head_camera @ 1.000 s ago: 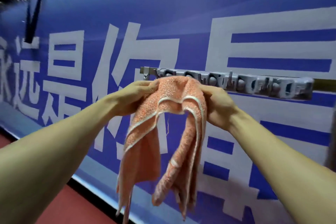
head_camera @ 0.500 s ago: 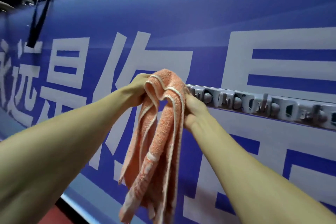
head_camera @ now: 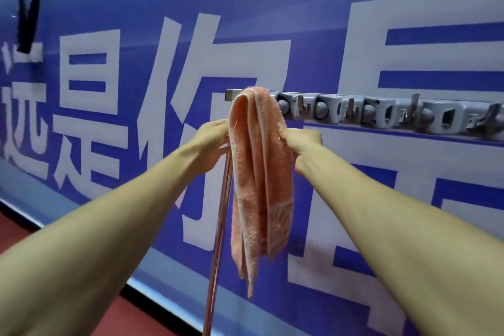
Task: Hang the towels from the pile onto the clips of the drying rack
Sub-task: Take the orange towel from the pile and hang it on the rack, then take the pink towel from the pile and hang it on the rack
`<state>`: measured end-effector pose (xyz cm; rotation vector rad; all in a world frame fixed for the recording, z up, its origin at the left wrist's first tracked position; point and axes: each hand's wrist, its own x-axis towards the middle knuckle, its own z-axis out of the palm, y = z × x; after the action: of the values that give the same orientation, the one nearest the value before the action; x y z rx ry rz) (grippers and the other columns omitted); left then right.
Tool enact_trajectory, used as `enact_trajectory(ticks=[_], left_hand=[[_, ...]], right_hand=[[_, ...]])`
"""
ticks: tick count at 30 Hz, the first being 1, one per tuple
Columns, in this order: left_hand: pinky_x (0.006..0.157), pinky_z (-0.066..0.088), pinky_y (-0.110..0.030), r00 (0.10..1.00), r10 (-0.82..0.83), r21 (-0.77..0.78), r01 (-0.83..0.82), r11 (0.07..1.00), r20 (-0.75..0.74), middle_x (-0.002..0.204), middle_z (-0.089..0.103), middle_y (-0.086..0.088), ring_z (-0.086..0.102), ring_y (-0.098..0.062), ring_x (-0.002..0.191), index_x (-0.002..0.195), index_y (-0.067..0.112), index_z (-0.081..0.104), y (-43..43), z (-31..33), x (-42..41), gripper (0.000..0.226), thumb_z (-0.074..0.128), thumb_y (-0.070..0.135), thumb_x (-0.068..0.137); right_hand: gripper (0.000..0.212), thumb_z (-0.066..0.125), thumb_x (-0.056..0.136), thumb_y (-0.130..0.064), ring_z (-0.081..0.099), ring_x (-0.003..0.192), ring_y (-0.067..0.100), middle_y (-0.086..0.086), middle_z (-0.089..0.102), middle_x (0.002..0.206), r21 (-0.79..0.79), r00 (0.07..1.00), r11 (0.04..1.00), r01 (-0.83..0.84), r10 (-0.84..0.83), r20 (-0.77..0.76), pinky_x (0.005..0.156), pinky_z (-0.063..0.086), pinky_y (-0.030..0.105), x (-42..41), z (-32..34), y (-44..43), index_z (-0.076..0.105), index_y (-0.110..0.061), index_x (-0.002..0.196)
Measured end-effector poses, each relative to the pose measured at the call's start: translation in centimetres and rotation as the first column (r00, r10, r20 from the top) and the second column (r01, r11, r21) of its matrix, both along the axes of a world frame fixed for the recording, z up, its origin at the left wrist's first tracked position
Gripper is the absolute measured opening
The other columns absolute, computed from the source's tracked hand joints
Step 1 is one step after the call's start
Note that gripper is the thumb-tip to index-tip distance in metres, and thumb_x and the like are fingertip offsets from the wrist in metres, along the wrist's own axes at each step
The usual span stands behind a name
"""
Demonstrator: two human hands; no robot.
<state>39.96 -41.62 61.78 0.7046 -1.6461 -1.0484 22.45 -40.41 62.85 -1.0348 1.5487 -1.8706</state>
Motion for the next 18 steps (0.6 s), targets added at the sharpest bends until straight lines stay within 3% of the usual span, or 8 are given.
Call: enact_trajectory(ticks=[2, 5, 7, 12, 18], left_hand=[[0.081, 0.048, -0.029, 0.986, 0.115, -0.001, -0.116, 0.993, -0.124, 0.101, 0.069, -0.004, 0.063, -0.014, 0.093, 0.1, 0.01, 0.069, 0.6, -0.8, 0.8, 0.032, 0.045, 0.031, 0.099], [0.068, 0.045, -0.024, 0.92, 0.293, -0.18, -0.344, 0.921, -0.259, 0.088, 0.065, -0.003, 0.058, -0.013, 0.078, 0.093, 0.014, 0.066, 3.0, -1.5, 1.5, 0.025, 0.043, 0.023, 0.096], [0.059, 0.044, -0.018, 0.93, 0.246, -0.302, -0.325, 0.896, -0.272, 0.078, 0.061, -0.004, 0.055, -0.012, 0.069, 0.085, 0.014, 0.064, 5.5, -1.6, 1.2, 0.021, 0.046, 0.019, 0.094], [0.058, 0.045, -0.014, 0.989, 0.118, -0.416, -0.143, 0.898, -0.086, 0.076, 0.058, -0.004, 0.053, -0.008, 0.067, 0.085, 0.007, 0.064, 13.4, -2.8, -1.5, 0.024, 0.046, 0.017, 0.097], [0.067, 0.046, -0.026, 0.972, 0.048, -0.241, 0.01, 0.971, 0.231, 0.082, 0.066, -0.003, 0.061, -0.013, 0.072, 0.094, 0.011, 0.068, 21.4, -7.0, -5.4, 0.029, 0.044, 0.027, 0.097]], right_hand=[[0.022, 0.08, 0.072, -0.034, 0.062, 0.07, 0.019, 0.004, 0.069, 0.079, -0.012, 0.996, 1.0, 0.01, -0.011, -0.09, 0.067, 0.051, 0.028, 0.5, -0.2, 2.5, 0.068, -0.015, 0.07], [0.015, 0.076, 0.077, -0.024, 0.06, 0.071, 0.018, 0.003, 0.07, 0.082, -0.048, 0.976, 0.999, 0.024, -0.034, -0.214, 0.071, 0.051, 0.032, 0.2, -1.0, 5.0, 0.067, -0.019, 0.067], [0.013, 0.071, 0.082, -0.016, 0.06, 0.074, 0.018, 0.003, 0.07, 0.086, -0.027, 0.964, 1.0, -0.014, 0.006, -0.267, 0.071, 0.053, 0.031, 0.0, -1.7, 6.9, 0.067, -0.02, 0.069], [0.015, 0.065, 0.083, -0.004, 0.057, 0.07, 0.015, 0.004, 0.067, 0.082, 0.037, 0.944, 0.995, -0.088, 0.096, -0.317, 0.065, 0.052, 0.026, -1.4, -3.6, 13.8, 0.07, -0.016, 0.077], [0.01, 0.063, 0.088, -0.008, 0.063, 0.079, 0.015, 0.007, 0.07, 0.098, 0.13, 0.916, 0.987, -0.093, 0.136, -0.377, 0.068, 0.053, 0.024, -5.5, -6.7, 23.8, 0.071, -0.012, 0.093]])
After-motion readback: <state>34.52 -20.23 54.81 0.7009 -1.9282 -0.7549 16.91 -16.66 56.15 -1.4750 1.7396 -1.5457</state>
